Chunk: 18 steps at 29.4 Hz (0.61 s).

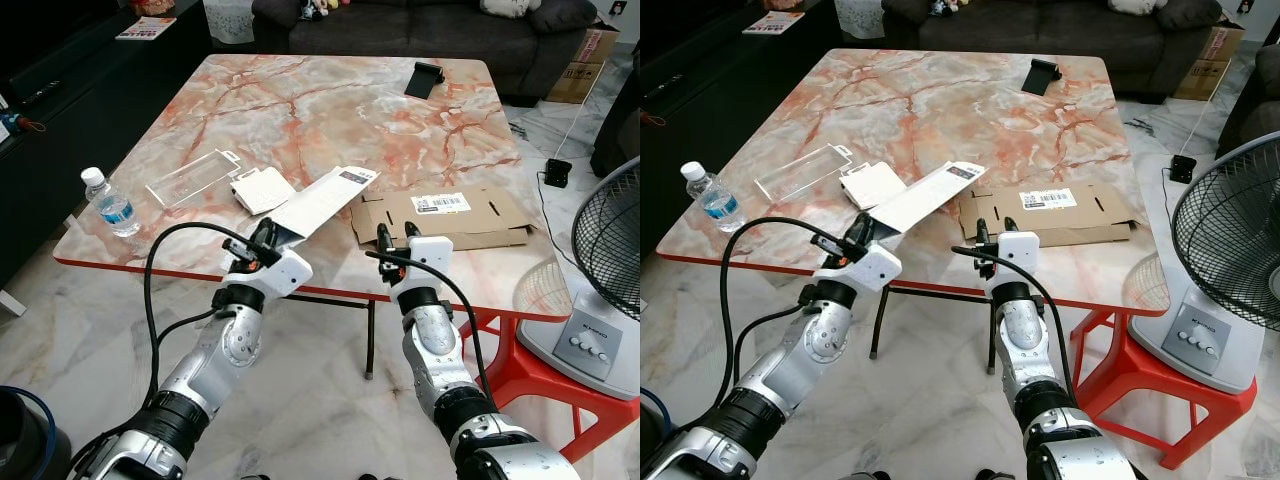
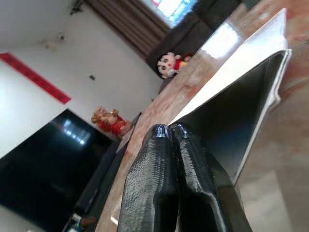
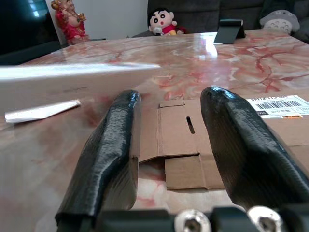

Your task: Picking trash to rubbish bin

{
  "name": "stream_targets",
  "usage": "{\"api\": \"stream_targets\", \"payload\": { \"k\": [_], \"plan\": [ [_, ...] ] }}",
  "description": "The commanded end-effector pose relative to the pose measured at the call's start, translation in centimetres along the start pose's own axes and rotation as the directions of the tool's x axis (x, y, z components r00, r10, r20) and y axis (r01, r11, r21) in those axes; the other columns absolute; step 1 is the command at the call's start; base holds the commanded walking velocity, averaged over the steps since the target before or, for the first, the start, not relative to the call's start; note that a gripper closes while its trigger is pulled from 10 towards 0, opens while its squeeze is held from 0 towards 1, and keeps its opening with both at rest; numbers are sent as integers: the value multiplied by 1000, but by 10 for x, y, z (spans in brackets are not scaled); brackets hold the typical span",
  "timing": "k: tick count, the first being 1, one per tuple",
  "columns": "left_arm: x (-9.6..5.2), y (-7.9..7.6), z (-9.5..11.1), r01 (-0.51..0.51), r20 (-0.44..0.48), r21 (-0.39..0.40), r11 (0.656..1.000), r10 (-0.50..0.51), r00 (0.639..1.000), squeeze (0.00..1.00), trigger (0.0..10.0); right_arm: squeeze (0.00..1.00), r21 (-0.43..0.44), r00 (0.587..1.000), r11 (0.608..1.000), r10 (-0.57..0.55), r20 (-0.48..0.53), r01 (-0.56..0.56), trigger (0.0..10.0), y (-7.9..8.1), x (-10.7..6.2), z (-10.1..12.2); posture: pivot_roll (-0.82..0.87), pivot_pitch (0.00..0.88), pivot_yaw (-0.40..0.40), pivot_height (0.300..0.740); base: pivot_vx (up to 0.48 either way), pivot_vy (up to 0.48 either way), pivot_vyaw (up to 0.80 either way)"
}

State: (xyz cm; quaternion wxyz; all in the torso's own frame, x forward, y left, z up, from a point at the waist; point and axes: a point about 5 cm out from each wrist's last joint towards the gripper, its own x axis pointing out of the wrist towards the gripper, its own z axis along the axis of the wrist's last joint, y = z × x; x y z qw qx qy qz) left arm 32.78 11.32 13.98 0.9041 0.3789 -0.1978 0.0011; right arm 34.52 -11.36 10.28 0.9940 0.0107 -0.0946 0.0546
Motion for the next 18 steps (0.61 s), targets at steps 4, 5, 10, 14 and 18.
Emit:
{"api": "stream_targets", "payload": {
  "k": [4,5,10,14,18],
  "plan": [
    [1,12,6,-81,31,-80,994,84,996,0,10000,0,7,1000,1000,9,25,-9,10000,5,4,5,114,72,17,740,0,0,0],
    [2,13,7,-85,27,-99,991,88,996,0,10000,0,8,1000,1000,10,29,-10,10000,5,4,6,114,72,17,740,0,0,0],
    [2,11,4,-87,-16,-220,972,85,996,0,10000,0,14,998,1000,22,63,-23,10000,9,8,13,114,59,14,740,0,0,0],
    [2,10,4,-84,-21,-218,972,82,996,0,10000,0,17,996,1000,22,89,-24,10000,10,11,18,114,58,14,740,0,0,0],
    [3,14,1,-96,-37,-236,967,89,995,0,10000,0,23,992,999,23,125,-26,10000,12,14,26,110,56,15,740,0,0,0]
  ]
}}
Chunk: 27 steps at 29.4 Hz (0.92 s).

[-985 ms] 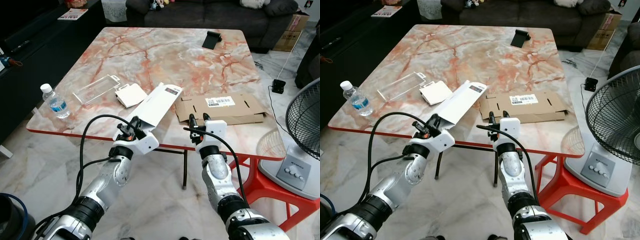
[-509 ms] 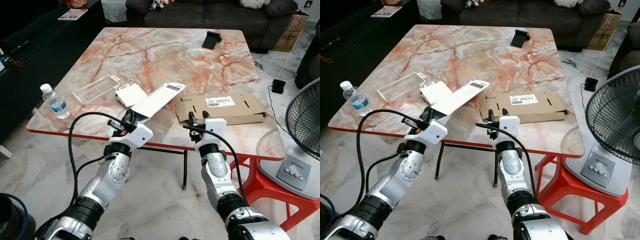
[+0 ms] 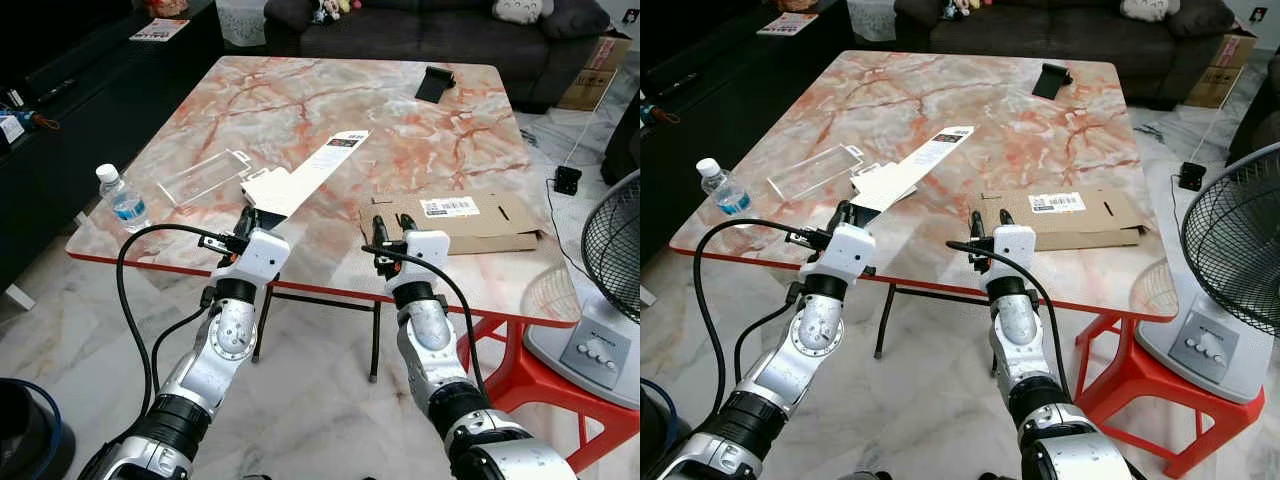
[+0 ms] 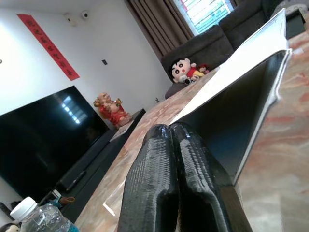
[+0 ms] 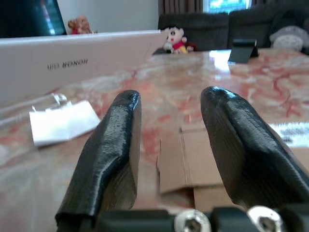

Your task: Picking trash to rubbish bin

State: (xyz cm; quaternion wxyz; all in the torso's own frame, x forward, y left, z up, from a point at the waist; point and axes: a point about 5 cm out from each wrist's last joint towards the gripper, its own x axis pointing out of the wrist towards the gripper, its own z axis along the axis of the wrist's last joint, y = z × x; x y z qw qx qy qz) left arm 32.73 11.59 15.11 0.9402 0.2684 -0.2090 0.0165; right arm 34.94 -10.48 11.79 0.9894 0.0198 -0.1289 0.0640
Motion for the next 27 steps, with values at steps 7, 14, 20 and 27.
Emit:
{"api": "stream_targets", "payload": {
  "k": [7,14,20,27],
  "plan": [
    [4,26,-14,-109,-78,-90,990,102,992,0,10000,0,-3,997,1000,-3,71,4,10000,-2,11,16,109,69,12,740,0,0,0],
    [9,25,-8,-106,-59,-130,986,99,993,0,10000,0,-3,997,1000,-14,78,14,10000,-5,13,19,103,74,13,740,0,0,0],
    [9,17,-3,-71,-39,-143,987,66,997,0,10000,0,-1,997,1000,-23,78,23,10000,-6,14,19,102,82,16,740,0,0,0],
    [9,22,-7,-79,-45,-125,989,73,996,0,10000,0,-2,997,999,-34,71,34,10000,-8,13,17,101,87,20,740,0,0,0]
  ]
}}
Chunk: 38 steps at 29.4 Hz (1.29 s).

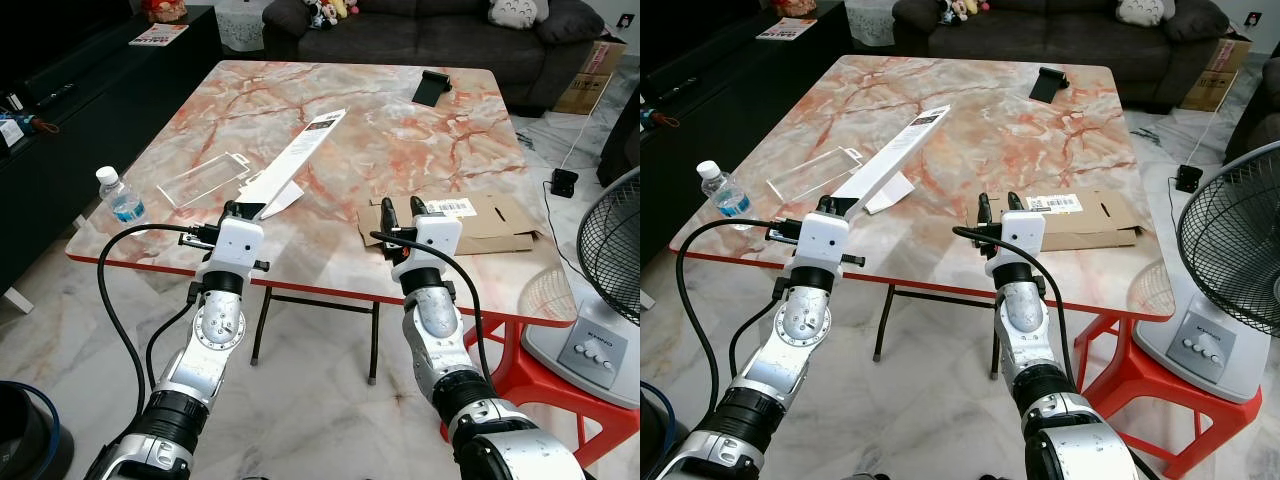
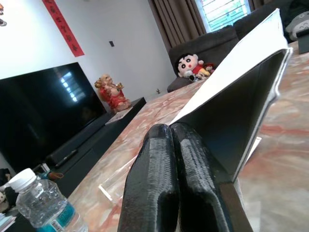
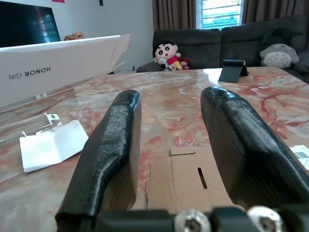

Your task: Picking trash to rubbish bin

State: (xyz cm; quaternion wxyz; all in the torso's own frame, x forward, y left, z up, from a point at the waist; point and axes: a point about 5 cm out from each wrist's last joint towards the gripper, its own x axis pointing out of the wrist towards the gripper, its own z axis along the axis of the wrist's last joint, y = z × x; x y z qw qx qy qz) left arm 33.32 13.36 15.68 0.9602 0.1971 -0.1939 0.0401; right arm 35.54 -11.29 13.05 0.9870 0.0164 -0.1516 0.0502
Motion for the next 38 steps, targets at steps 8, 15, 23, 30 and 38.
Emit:
{"api": "stream_targets", "payload": {
  "k": [8,15,23,30,38],
  "plan": [
    [4,8,0,-10,13,26,1000,10,1000,0,10000,0,13,1000,1000,-20,1,20,10000,0,2,1,109,93,23,740,-111,0,0],
    [4,10,-1,-15,10,30,999,15,1000,0,10000,0,15,1000,1000,-22,-10,22,10000,1,0,-1,111,97,25,740,-317,0,0],
    [3,9,-2,-15,9,33,999,14,1000,0,10000,0,12,999,1000,-27,-21,28,10000,0,-1,-4,112,100,24,740,-300,0,0],
    [3,9,-3,-15,5,32,999,14,1000,0,10000,0,11,999,1000,-27,-24,27,10000,0,-1,-4,111,96,24,740,-290,0,0],
    [-3,9,-14,0,-45,29,1000,1,999,0,10000,0,11,996,1000,-25,-84,26,10000,-2,-9,-15,104,88,20,740,-107,0,0]
  ]
}}
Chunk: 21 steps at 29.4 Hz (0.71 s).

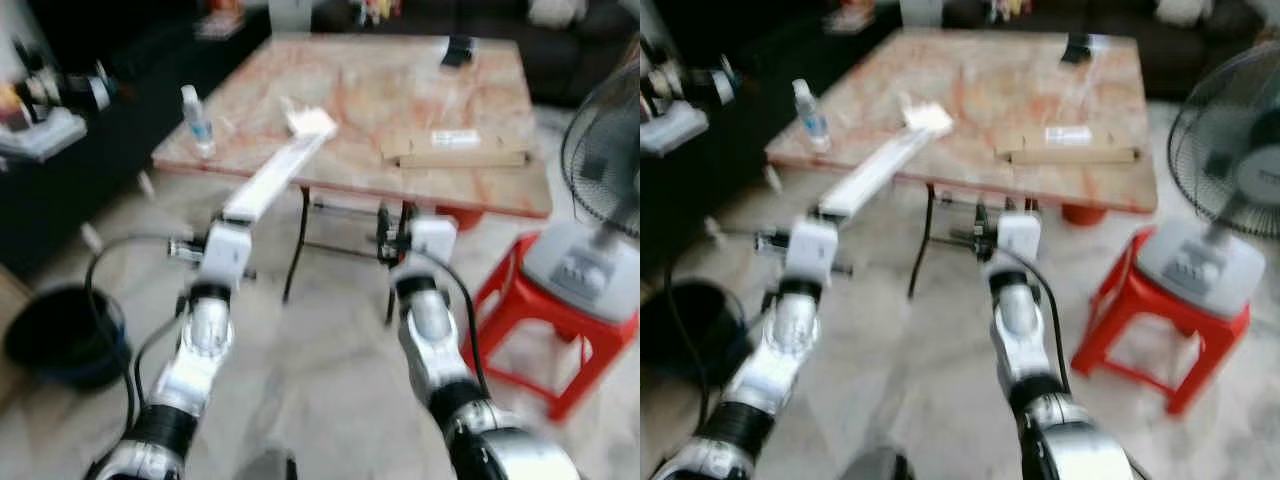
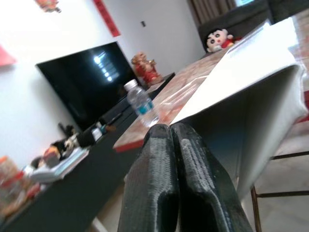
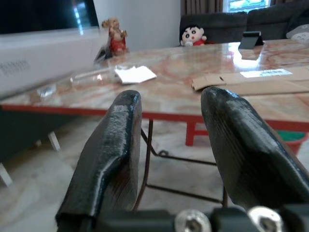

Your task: Picking trash to rubbish bin

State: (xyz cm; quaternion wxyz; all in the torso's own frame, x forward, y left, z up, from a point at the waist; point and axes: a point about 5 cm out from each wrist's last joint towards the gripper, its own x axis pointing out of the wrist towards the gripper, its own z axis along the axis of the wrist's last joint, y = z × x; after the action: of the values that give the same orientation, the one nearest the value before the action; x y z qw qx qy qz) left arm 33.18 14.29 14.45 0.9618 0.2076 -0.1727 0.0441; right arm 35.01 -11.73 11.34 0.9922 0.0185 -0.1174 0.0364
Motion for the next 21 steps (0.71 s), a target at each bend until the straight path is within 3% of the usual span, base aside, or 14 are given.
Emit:
{"api": "stream_targets", "payload": {
  "k": [1,3,4,6,9,11,13,14,17,21],
  "plan": [
    [3,5,-2,-3,-9,5,1000,3,1000,0,10000,0,10,1000,1000,4,-22,-4,10000,2,1,-2,104,88,20,740,0,0,0],
    [0,6,-10,16,-40,-3,1000,-16,999,0,10000,0,11,998,1000,-3,-63,3,10000,-1,-3,-9,103,88,16,740,0,0,0],
    [-5,6,-23,59,-103,-41,997,-63,993,0,10000,0,10,991,1000,-6,-137,7,10000,-5,-11,-22,102,85,11,740,0,0,0],
    [-17,14,-45,44,-197,-78,996,-59,979,0,10000,0,22,964,999,-21,-264,28,10000,-12,-27,-43,104,81,8,740,0,0,0],
    [-23,17,-54,48,-233,-75,996,-64,970,0,10000,0,26,953,999,-25,-302,35,10000,-14,-35,-51,104,75,7,740,0,0,0],
    [-42,24,-80,36,-354,-76,996,-60,933,0,10000,0,46,909,996,-45,-414,70,10000,-22,-56,-71,108,66,9,740,0,0,0],
    [-51,28,-91,22,-408,-72,997,-50,912,0,10000,0,41,887,995,-58,-457,86,10000,-25,-65,-79,107,66,12,740,0,0,0],
    [-61,31,-103,18,-471,-50,999,-40,881,0,10000,0,23,863,995,-70,-501,95,10000,-28,-75,-87,105,68,11,740,0,0,0],
    [-81,40,-121,19,-556,-26,999,-31,831,0,10000,0,21,810,992,-89,-579,123,10000,-33,-94,-100,116,93,1,740,0,0,0],
    [-94,51,-132,-4,-609,1,1000,4,793,0,10000,0,19,777,994,-74,-625,110,10000,-33,-105,-107,131,121,-7,740,0,0,0]
  ]
}}
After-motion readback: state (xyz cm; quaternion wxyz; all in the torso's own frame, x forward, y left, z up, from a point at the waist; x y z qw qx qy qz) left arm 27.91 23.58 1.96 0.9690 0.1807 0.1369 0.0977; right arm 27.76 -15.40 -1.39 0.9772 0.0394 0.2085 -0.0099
